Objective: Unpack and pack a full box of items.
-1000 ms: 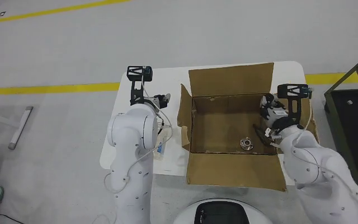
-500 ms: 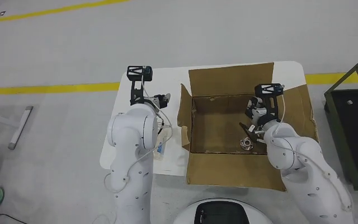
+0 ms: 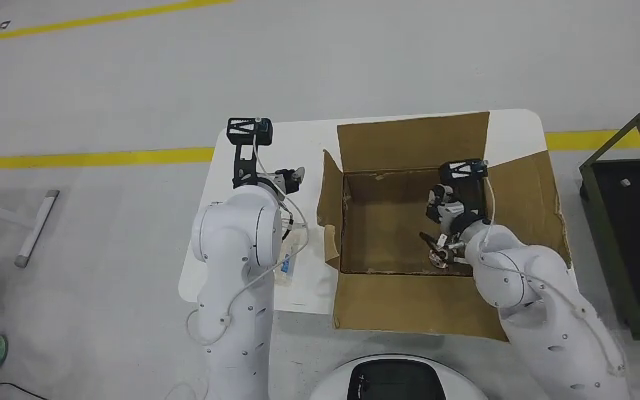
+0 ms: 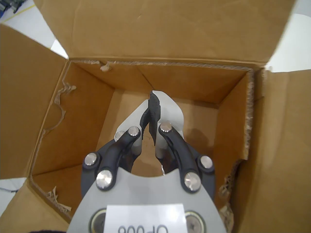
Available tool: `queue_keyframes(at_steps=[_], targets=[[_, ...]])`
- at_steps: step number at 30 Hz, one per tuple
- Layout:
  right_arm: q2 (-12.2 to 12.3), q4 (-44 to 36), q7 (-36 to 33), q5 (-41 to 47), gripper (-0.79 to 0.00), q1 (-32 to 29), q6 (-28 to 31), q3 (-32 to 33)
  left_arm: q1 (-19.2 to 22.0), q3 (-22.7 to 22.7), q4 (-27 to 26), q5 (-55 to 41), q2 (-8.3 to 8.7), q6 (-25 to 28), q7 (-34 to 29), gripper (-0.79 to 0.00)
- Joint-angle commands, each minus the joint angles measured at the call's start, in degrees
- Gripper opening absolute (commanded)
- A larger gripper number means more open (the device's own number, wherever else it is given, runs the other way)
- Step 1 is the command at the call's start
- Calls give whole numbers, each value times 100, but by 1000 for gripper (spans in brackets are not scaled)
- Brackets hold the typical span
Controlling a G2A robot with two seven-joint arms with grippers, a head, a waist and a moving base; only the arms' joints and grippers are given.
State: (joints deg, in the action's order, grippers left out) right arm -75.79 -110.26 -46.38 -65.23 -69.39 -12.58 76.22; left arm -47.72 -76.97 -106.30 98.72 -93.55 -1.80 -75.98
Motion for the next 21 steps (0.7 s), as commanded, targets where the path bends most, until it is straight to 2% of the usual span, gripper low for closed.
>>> queue_keyframes(at_steps=[1, 7, 11, 16, 21], targets=[[10, 33, -464, -137, -785, 80, 127, -115, 0, 0, 0, 0, 0, 0, 0, 0], [24, 112, -2442, -1106, -785, 624, 55, -537, 0, 0, 0, 0, 0, 0, 0, 0], [16, 284, -3626, -1610, -785, 1019, 363, -868, 0, 0, 0, 0, 0, 0, 0, 0], [20, 367, -4162, -1809, -785, 1041, 571, -923, 0, 0, 0, 0, 0, 0, 0, 0], [15, 492, -4116, -1766, -785, 1029, 707, -889, 0, 0, 0, 0, 0, 0, 0, 0]])
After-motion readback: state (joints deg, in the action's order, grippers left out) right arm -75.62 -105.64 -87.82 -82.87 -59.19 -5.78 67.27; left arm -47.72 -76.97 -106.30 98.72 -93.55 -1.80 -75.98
